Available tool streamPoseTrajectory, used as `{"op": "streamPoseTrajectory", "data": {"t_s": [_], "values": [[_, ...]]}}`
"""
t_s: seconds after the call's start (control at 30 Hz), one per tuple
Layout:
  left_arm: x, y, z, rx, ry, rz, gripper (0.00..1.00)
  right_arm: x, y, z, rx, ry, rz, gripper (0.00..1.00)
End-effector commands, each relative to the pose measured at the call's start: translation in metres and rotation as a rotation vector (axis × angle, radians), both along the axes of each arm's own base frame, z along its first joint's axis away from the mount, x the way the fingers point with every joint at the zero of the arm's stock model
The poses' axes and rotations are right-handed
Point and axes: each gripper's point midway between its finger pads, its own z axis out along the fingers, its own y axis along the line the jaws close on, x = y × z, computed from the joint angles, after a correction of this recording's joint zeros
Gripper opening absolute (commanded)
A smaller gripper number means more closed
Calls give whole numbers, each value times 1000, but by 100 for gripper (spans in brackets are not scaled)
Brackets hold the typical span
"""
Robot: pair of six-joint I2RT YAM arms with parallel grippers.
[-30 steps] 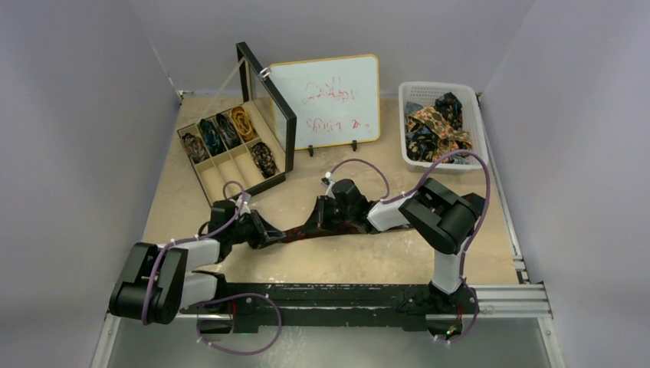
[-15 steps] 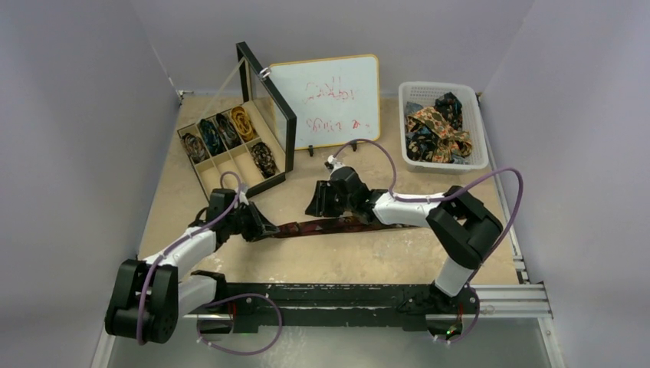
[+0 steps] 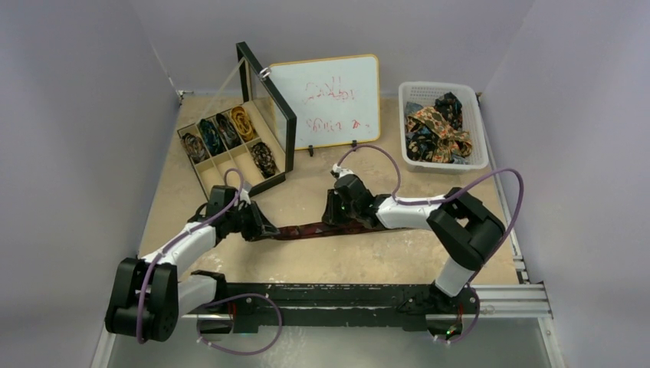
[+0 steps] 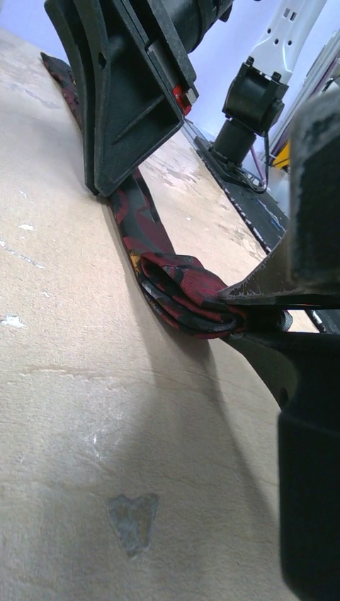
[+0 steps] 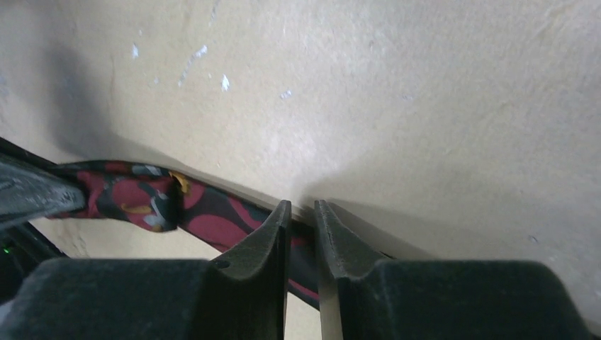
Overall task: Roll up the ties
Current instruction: Roll the tie at the center of the board.
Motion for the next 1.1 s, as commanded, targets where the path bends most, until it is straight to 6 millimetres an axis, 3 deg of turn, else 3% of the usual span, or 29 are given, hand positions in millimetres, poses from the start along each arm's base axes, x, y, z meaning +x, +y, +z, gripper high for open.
{"op": "streamPoseTrajectory", "data": {"t_s": [0.0, 0.2, 0.3, 0.4, 0.47, 0.6, 0.83, 1.07], "values": [[6, -6, 14, -34, -42, -41, 0, -9, -15, 3, -47, -47, 72, 21], [3, -10, 16, -66, -37, -64, 0, -8, -16, 15, -79, -98, 147, 16], [3, -12, 20, -75, -48, -72, 0, 0, -16, 39, -53, -173, 131, 17], [2, -14, 21, -78, -50, -79, 0, 2, -13, 67, 20, -239, 118, 23], [1, -14, 21, -78, -49, -83, 0, -2, -9, 83, 92, -254, 110, 34], [2, -14, 20, -63, -54, -83, 0, -14, 12, 101, 277, -205, 115, 43], [5, -10, 20, -30, -66, -65, 0, -46, 58, 80, 479, 31, 204, 37], [6, -8, 21, -13, -76, -51, 0, -60, 79, 55, 419, 102, 274, 35]]}}
